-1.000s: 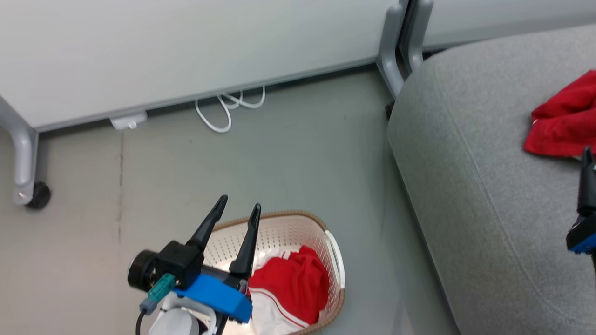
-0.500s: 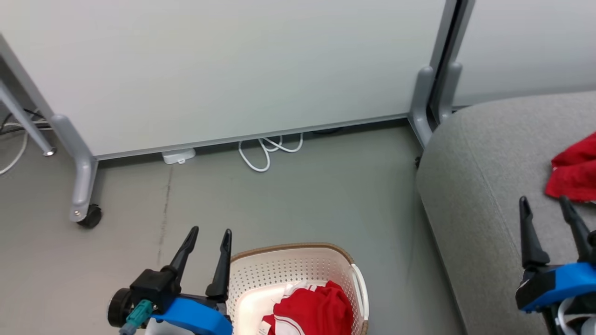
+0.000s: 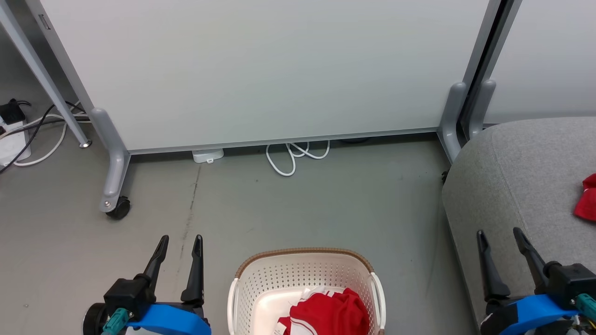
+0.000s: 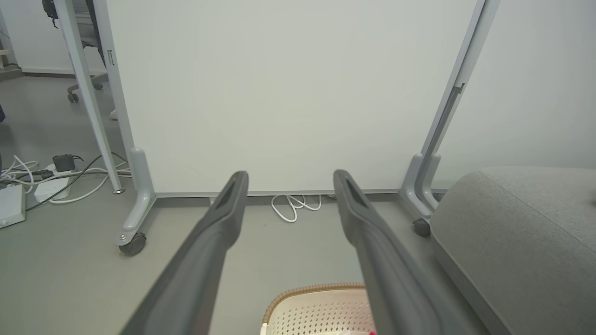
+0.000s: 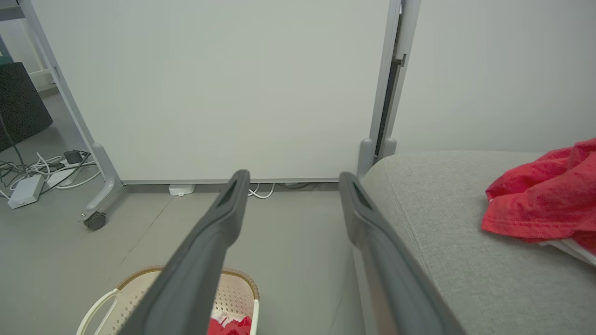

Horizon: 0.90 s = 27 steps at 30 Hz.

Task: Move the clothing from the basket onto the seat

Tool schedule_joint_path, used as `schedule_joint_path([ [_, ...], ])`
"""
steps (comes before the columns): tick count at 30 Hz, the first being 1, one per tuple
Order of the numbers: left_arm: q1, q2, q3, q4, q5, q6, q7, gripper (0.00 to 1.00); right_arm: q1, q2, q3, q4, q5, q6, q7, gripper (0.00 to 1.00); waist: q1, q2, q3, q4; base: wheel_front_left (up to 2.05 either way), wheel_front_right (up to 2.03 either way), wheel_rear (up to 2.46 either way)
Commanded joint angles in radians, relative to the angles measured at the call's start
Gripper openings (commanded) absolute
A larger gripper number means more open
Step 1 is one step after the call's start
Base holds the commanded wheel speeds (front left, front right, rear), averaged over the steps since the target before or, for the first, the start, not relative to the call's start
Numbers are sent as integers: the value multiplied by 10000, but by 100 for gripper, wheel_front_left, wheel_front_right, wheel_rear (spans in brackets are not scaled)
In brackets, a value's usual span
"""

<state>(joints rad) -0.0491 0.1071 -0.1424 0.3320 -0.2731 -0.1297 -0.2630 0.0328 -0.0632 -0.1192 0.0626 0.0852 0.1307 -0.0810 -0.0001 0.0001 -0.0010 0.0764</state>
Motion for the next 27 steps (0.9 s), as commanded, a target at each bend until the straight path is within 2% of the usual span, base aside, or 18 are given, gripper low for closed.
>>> schedule_joint_path([
  [1, 42, -24, 56, 27, 32, -11, -27, 100, 195, 60, 50, 51, -44, 1, -63, 100, 1, -1, 12, 7, 0, 0, 0],
  [11, 95, -137, 419, 17, 184, -11, -27, 100, -76, 103, 550, 331, -85, 1, -110, 100, 1, -1, 203, -97, 0, 0, 0],
  [27, -134, -182, 309, 60, 192, -11, -27, 100, -262, 117, 561, 327, -86, 1, -80, 100, 1, -1, 502, -46, 0, 0, 0],
])
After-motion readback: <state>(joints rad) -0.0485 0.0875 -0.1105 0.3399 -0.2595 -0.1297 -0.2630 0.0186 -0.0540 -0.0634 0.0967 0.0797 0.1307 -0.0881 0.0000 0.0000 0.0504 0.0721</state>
